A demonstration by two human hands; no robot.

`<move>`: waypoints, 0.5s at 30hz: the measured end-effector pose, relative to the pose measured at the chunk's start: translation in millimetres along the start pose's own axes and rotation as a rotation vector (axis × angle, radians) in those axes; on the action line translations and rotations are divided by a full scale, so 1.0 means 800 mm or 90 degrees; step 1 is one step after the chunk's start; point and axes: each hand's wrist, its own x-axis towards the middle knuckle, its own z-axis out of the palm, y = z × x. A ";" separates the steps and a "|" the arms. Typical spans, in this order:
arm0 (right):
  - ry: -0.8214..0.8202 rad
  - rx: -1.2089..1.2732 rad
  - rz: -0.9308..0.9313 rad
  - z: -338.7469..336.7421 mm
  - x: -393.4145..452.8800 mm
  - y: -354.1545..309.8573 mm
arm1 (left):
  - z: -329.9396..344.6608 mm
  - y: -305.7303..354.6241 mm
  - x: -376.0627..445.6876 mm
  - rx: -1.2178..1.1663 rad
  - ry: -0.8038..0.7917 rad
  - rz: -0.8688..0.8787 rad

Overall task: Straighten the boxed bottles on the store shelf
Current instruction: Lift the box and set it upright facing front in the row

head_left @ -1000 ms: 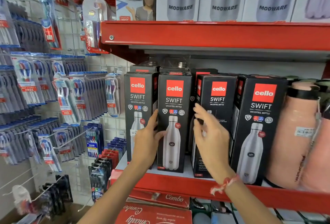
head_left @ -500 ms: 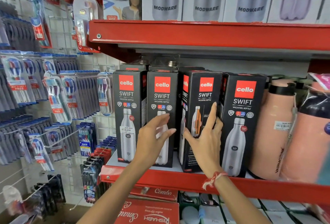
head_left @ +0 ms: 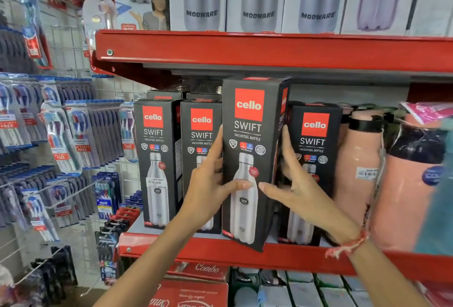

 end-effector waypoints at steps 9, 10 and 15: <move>0.034 -0.149 0.102 0.000 0.049 0.015 | 0.052 -0.020 0.030 0.104 0.122 -0.012; 0.043 -0.170 0.111 0.002 0.050 0.018 | 0.057 -0.025 0.031 0.115 0.128 -0.023; 0.046 -0.223 0.160 0.012 0.047 0.033 | 0.067 -0.046 0.026 0.203 0.140 -0.065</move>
